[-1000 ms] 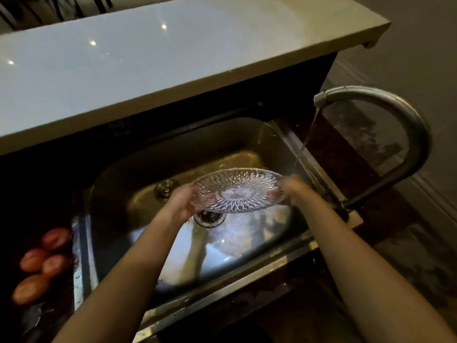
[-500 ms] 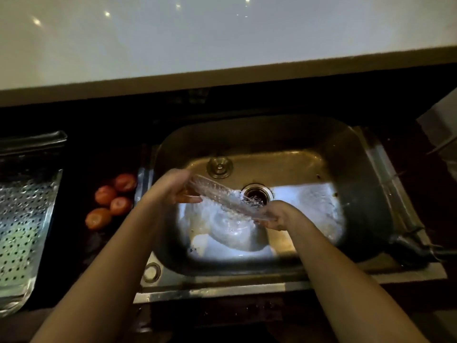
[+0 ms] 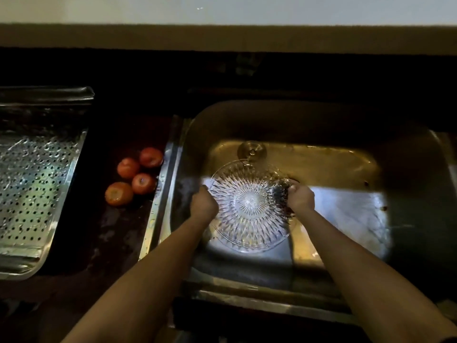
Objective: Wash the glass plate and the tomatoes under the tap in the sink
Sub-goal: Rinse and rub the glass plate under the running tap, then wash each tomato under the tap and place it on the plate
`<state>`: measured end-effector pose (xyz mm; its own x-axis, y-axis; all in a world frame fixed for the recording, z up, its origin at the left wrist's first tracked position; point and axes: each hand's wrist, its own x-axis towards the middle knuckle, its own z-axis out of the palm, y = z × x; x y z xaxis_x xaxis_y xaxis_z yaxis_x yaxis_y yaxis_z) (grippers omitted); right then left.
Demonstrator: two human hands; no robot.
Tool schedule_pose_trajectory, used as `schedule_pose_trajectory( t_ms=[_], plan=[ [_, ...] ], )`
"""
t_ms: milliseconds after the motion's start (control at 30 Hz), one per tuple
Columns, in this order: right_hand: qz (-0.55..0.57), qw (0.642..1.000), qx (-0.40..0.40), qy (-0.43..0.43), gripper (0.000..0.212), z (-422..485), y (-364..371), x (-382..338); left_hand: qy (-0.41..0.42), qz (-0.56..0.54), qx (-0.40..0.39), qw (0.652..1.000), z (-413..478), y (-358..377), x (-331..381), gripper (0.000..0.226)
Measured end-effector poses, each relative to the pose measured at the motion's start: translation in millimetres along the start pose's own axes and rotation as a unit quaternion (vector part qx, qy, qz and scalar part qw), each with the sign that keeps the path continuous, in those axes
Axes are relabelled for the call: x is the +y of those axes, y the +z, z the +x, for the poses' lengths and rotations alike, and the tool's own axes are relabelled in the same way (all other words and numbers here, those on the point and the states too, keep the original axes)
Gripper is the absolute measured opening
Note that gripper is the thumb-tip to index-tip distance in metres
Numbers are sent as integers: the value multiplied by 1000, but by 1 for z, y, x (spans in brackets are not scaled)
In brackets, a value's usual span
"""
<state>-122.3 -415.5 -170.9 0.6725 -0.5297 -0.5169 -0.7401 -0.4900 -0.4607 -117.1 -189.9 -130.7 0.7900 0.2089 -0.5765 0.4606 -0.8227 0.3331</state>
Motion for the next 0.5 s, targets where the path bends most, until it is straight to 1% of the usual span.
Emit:
schedule_pose_trajectory(
  t_ms=[67,200,333,500],
  plan=[
    [-28,999,11,-12,32,6,3,4,9,17,-1,1000,6,6,-3,53],
    [-33,998,18,-45,28,9,7,8,4,-7,12,1000,14,15,-8,58],
    [-18,998,11,-59,24,7,11,9,9,0,15,1000,18,21,-15,58],
    [-25,997,-3,-71,30,8,11,6,14,38,-10,999,12,17,-10,57]
  ],
)
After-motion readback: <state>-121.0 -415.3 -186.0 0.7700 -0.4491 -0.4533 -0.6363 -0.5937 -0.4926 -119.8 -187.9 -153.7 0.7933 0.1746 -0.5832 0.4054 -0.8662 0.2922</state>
